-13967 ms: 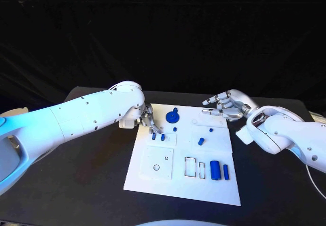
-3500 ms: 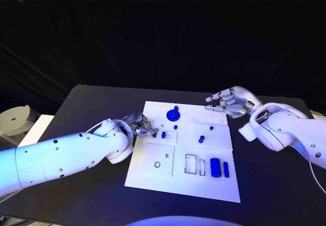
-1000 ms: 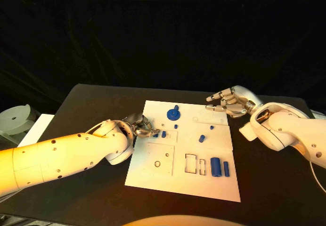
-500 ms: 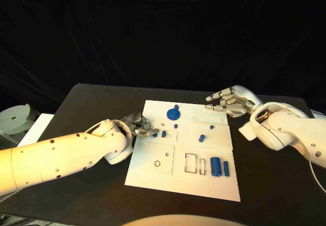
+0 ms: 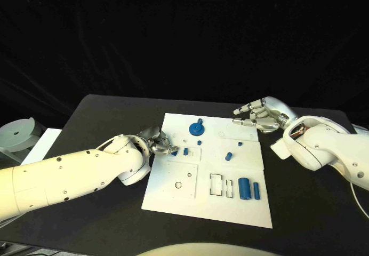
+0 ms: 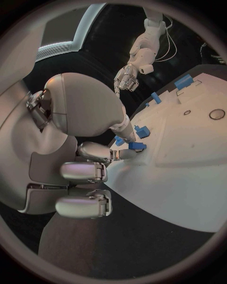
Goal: Assemble the parts on the task board
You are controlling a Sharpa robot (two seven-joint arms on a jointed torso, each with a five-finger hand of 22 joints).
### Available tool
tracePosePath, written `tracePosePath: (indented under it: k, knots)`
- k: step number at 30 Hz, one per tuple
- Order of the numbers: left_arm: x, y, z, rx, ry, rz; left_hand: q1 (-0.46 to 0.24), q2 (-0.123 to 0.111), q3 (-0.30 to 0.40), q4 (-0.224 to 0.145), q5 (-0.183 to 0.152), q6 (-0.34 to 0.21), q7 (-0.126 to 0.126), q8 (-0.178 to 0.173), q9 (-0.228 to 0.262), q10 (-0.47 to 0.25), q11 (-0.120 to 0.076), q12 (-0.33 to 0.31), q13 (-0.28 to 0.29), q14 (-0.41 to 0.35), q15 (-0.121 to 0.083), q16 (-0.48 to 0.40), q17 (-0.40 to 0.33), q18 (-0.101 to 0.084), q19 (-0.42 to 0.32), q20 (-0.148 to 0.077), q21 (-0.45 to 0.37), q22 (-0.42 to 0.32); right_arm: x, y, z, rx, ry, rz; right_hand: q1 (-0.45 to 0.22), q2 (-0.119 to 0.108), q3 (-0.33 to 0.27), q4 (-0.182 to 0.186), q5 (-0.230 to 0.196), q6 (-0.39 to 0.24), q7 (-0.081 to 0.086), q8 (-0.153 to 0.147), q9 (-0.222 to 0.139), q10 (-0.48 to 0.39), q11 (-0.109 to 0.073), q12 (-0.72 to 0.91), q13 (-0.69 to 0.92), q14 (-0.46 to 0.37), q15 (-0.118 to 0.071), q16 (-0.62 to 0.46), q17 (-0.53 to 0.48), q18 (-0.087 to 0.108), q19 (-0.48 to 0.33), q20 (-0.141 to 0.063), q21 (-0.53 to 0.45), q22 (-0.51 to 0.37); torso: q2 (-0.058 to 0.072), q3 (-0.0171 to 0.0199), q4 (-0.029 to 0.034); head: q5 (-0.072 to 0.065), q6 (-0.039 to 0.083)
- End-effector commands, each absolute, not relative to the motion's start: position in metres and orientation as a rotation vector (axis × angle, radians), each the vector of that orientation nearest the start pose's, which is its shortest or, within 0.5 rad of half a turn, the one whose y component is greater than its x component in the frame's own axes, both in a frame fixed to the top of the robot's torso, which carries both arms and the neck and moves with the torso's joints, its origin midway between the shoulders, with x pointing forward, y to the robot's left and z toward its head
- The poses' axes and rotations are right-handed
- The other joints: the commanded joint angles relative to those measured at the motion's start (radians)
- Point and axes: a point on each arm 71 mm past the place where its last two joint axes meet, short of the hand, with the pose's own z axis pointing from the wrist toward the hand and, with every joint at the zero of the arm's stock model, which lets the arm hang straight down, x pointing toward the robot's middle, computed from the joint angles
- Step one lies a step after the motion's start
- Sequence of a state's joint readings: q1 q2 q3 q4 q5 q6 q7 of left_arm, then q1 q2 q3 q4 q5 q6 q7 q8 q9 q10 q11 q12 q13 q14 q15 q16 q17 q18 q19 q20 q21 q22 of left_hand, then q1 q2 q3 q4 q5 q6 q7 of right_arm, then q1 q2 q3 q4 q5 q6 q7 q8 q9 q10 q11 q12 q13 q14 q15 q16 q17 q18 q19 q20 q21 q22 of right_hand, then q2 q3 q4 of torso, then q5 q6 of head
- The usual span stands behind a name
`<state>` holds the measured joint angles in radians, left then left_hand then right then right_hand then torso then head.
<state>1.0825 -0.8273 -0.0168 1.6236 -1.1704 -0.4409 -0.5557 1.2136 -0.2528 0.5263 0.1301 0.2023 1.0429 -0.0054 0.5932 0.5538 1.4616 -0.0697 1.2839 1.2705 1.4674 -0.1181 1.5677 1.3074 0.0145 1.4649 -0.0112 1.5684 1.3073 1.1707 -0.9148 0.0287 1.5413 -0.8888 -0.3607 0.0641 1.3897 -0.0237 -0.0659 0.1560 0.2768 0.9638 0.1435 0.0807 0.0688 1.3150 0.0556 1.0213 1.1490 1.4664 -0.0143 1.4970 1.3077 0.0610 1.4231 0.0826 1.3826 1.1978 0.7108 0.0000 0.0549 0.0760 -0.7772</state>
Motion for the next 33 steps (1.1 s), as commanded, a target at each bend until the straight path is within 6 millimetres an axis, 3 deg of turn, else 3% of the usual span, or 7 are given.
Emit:
tracePosePath:
  k: [1,33]
  knots:
    - [0.4518,0.1942,-0.2373,-0.48,1.909,-0.489,0.015,0.0,0.003,-0.01,0.004,0.001,-0.004,0.004,0.002,-0.003,-0.007,0.002,0.001,0.103,-0.009,0.003,0.263,-0.015,0.106,-0.005,0.002,0.263,0.4863,-0.232,-0.1693,0.368,1.636,0.999,-0.006,0.001,-0.005,0.002,0.007,0.006,0.0,-0.001,0.0,-0.007,-0.002,0.003,-0.001,0.08,-0.009,-0.004,0.164,0.015,-0.004,-0.003,-0.005,-0.002,0.0,0.0005,-0.0002,0.0,0.001]
    - [0.4534,0.1907,-0.2321,-0.458,1.836,-0.515,0.041,0.013,0.026,-0.02,0.006,0.006,-0.003,-0.001,0.002,0.002,-0.006,0.011,0.011,0.103,-0.008,0.003,0.263,-0.015,0.106,-0.005,0.002,0.263,0.4859,-0.2324,-0.169,0.368,1.634,1.0,-0.006,0.002,-0.006,0.002,0.008,0.006,0.0,-0.001,0.0,-0.007,-0.002,0.003,-0.002,0.08,-0.009,-0.005,0.163,0.015,-0.004,-0.003,-0.005,-0.002,0.0,-0.0001,0.0,-0.001,0.002]
